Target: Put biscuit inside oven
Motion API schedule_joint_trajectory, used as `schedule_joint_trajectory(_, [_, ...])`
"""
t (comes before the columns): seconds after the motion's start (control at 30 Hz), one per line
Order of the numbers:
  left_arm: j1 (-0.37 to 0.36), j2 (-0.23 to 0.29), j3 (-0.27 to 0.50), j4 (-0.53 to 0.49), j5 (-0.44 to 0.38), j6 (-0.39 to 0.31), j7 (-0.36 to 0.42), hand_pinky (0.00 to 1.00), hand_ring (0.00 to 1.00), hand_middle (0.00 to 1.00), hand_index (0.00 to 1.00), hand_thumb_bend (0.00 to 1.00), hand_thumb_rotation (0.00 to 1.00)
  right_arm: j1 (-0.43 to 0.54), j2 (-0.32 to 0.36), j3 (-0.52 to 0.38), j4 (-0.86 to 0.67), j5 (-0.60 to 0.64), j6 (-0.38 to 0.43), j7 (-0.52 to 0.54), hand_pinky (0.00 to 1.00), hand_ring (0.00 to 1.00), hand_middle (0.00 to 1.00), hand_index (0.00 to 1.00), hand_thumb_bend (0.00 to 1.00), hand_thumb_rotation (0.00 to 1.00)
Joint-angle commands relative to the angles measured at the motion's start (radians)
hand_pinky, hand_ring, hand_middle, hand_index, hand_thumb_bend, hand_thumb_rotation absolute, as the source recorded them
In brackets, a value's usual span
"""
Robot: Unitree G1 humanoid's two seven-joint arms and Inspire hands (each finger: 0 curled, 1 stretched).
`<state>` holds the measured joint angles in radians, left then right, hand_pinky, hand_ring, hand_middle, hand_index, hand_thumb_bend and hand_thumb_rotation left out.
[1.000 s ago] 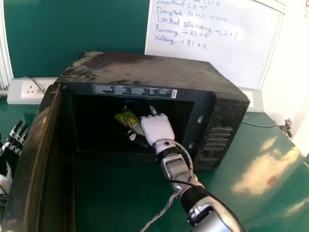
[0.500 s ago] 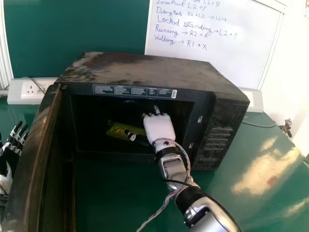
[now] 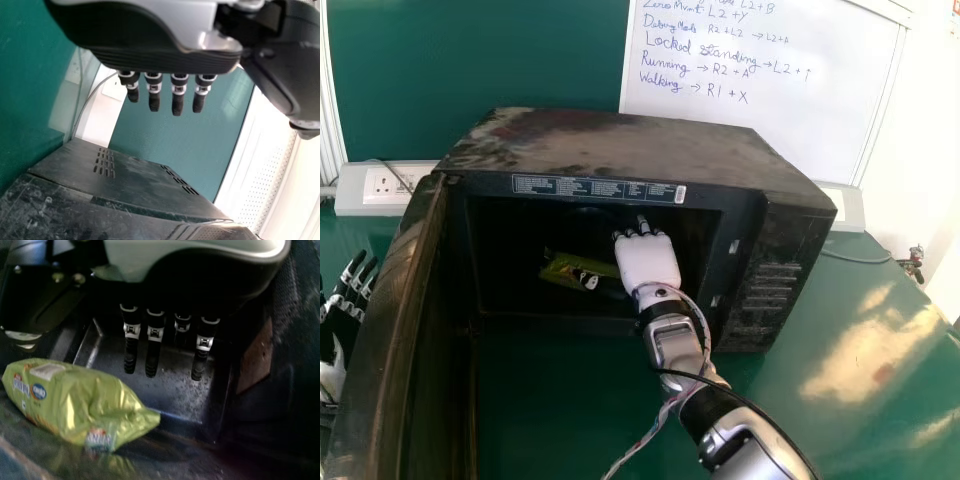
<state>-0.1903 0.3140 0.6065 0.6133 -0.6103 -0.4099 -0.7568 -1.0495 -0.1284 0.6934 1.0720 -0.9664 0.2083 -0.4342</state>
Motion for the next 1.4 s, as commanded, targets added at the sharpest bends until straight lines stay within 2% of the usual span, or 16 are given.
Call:
schedule_joint_trajectory(0.0, [0.04, -0.053, -0.007, 0.045, -0.005, -0.004, 0.005, 0.48, 0.7, 0.78, 0.88, 0.16, 0.0, 0.022, -0.014, 0.008, -0.045, -0.005, 0.01, 0.012, 0.7, 0.74, 0.79, 0.77, 0.93, 0.65])
schedule_joint_trajectory(0.23, [0.037, -0.05, -0.006, 0.048, -0.009, 0.002, 0.002, 0.48, 0.71, 0.78, 0.88, 0.15, 0.0, 0.129, -0.072, -0.011, -0.271, -0.004, 0.024, 0.088, 0.72, 0.77, 0.82, 0.81, 0.91, 0.66])
schedule_joint_trajectory(0.53, [0.03, -0.048, -0.005, 0.06, -0.007, -0.005, 0.002, 0.46, 0.7, 0.77, 0.88, 0.15, 0.0, 0.276, -0.151, -0.043, -0.553, -0.013, 0.023, 0.176, 0.74, 0.77, 0.8, 0.8, 0.9, 0.68])
schedule_joint_trajectory(0.8, [0.029, -0.048, -0.005, 0.061, -0.011, 0.002, -0.002, 0.48, 0.7, 0.78, 0.88, 0.15, 0.0, 0.402, -0.207, -0.088, -0.759, -0.023, 0.025, 0.249, 0.74, 0.77, 0.79, 0.79, 0.89, 0.61])
schedule_joint_trajectory(1.07, [0.027, -0.048, -0.004, 0.062, -0.013, 0.007, -0.001, 0.5, 0.71, 0.78, 0.89, 0.15, 0.0, 0.503, -0.256, -0.139, -0.882, -0.036, -0.038, 0.211, 0.67, 0.72, 0.76, 0.77, 0.89, 0.63])
schedule_joint_trajectory(1.37, [0.024, -0.05, -0.005, 0.058, -0.014, 0.012, 0.005, 0.49, 0.7, 0.78, 0.89, 0.15, 0.0, 0.61, -0.282, -0.221, -0.956, 0.003, -0.171, 0.115, 0.67, 0.68, 0.73, 0.74, 0.9, 0.62])
